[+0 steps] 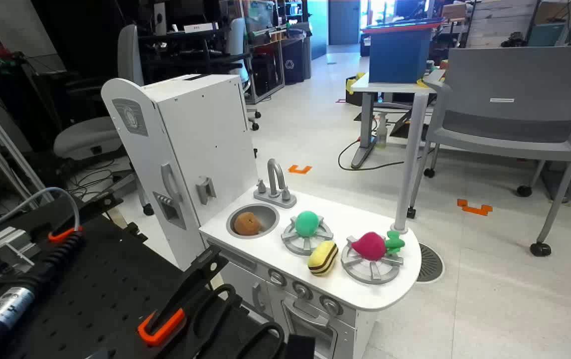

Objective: Remove the green plush toy from the left plate on the stove and put it on the counter

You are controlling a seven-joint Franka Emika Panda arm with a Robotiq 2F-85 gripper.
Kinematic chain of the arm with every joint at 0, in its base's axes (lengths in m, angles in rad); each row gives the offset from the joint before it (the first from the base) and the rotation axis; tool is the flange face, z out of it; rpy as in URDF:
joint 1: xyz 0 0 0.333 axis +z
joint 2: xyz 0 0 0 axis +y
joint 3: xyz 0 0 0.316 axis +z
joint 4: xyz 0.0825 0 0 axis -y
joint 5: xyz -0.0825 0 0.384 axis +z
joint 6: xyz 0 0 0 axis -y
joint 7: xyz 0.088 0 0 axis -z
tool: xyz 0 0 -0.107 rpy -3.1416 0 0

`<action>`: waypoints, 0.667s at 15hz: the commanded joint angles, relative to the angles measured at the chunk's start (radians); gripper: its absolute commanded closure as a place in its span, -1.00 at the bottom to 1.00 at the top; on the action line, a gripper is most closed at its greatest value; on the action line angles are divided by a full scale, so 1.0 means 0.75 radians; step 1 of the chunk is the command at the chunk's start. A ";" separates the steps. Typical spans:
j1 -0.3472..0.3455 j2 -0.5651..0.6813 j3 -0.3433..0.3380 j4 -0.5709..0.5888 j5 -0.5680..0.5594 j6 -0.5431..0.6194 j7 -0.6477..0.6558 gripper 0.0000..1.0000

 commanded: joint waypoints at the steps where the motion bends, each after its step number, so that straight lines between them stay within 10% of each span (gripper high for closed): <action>1: 0.038 0.006 -0.034 0.003 -0.016 -0.003 0.014 -1.00; 10: 0.026 0.084 -0.052 -0.039 -0.047 0.132 -0.036 -1.00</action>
